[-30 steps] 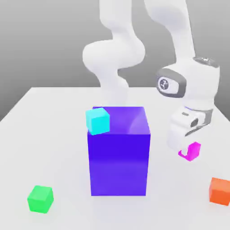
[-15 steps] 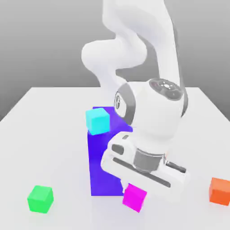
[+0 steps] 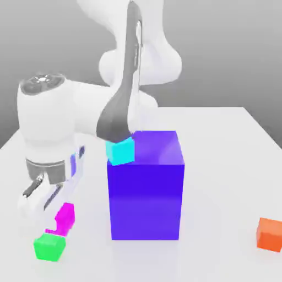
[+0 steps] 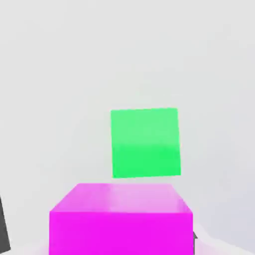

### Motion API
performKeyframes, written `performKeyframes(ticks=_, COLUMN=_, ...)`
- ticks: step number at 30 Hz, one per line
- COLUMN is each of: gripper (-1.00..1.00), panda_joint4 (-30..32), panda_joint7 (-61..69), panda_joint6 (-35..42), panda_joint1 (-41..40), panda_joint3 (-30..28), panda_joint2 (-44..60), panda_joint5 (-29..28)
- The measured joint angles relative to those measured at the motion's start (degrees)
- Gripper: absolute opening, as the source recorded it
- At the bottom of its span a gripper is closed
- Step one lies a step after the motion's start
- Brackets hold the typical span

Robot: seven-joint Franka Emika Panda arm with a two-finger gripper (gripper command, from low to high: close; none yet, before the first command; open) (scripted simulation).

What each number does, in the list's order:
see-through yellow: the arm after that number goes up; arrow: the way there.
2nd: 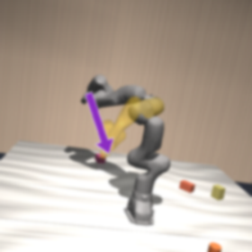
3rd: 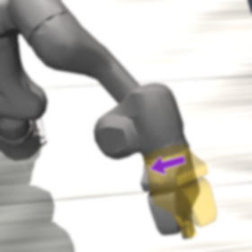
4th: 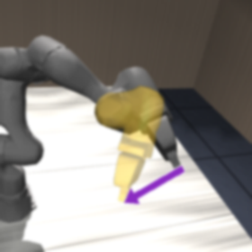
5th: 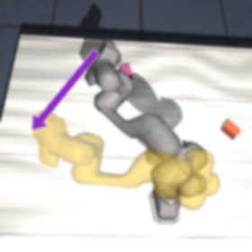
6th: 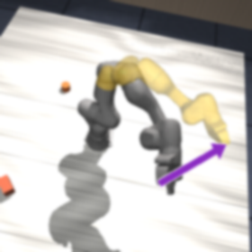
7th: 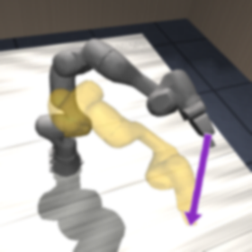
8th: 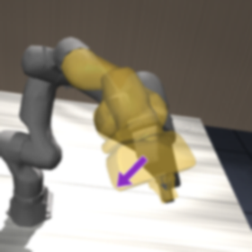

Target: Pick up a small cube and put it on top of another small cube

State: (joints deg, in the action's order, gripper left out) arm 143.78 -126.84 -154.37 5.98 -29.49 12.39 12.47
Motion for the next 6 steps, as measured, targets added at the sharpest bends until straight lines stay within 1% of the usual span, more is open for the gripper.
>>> performKeyframes(ticks=2, gripper=-1.00, panda_joint4=-0.23, panda_joint7=1.88, panda_joint6=-2.26, panda_joint1=-2.47, panda_joint3=2.25, panda_joint2=2.96, panda_joint5=4.65)
performKeyframes(ticks=3, gripper=1.00, panda_joint4=-0.37, panda_joint7=2.97, panda_joint6=-3.24, panda_joint1=-3.50, panda_joint3=3.42, panda_joint2=4.31, panda_joint5=6.51)
performKeyframes(ticks=6, gripper=1.00, panda_joint4=-0.37, panda_joint7=2.97, panda_joint6=-3.24, panda_joint1=-3.50, panda_joint3=3.41, panda_joint2=4.31, panda_joint5=6.51)
